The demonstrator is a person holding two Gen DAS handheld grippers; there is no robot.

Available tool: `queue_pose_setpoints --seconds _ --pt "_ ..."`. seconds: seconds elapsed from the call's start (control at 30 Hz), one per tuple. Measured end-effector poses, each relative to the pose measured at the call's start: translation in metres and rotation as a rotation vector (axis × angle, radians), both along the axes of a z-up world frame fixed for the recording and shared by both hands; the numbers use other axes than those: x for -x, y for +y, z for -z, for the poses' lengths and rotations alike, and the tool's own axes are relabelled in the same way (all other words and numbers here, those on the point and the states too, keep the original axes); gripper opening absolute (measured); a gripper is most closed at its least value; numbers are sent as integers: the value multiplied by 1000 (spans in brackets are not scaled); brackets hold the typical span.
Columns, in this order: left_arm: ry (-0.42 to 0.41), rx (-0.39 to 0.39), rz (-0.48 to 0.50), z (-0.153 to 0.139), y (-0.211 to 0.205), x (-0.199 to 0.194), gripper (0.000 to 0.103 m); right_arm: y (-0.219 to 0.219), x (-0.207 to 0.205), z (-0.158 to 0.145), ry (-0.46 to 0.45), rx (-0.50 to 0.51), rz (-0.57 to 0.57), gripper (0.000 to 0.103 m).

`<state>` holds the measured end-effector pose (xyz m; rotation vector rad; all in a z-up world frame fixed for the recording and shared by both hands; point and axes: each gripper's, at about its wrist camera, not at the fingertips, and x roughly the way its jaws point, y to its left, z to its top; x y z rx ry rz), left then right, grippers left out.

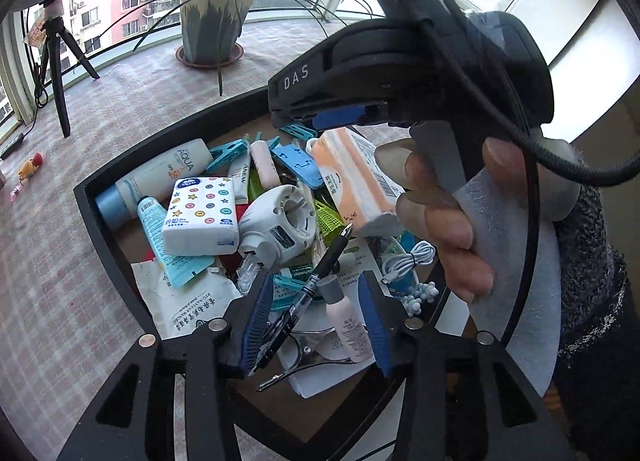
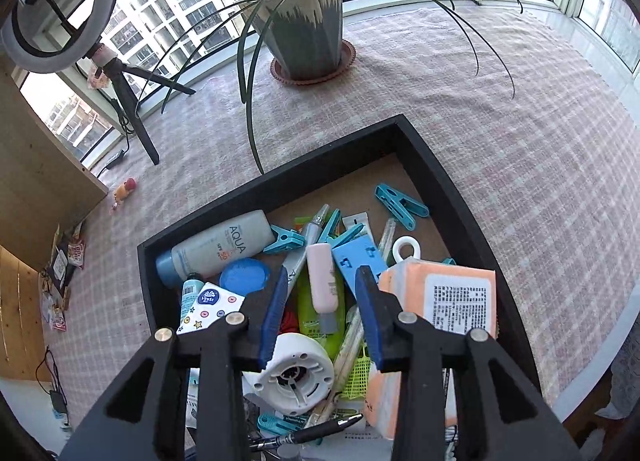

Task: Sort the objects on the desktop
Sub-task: 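Open both tools to drop the pink bottle and white tube into the tray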

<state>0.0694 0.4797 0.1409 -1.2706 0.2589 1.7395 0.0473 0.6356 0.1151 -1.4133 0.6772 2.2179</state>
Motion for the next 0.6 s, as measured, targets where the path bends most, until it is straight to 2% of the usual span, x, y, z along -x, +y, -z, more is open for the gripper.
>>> queue_pose_setpoints --seconds 0.1,0.3,0.6 --pt "11 -2 -31 -4 -11 10 42 -7 7 -5 5 0 -20 35" --pt "17 -2 -156 -6 -56 52 42 -32 37 -16 22 -4 -83 35" --pt "6 6 -419 8 -160 136 42 -111 113 -22 20 -26 -275 36"
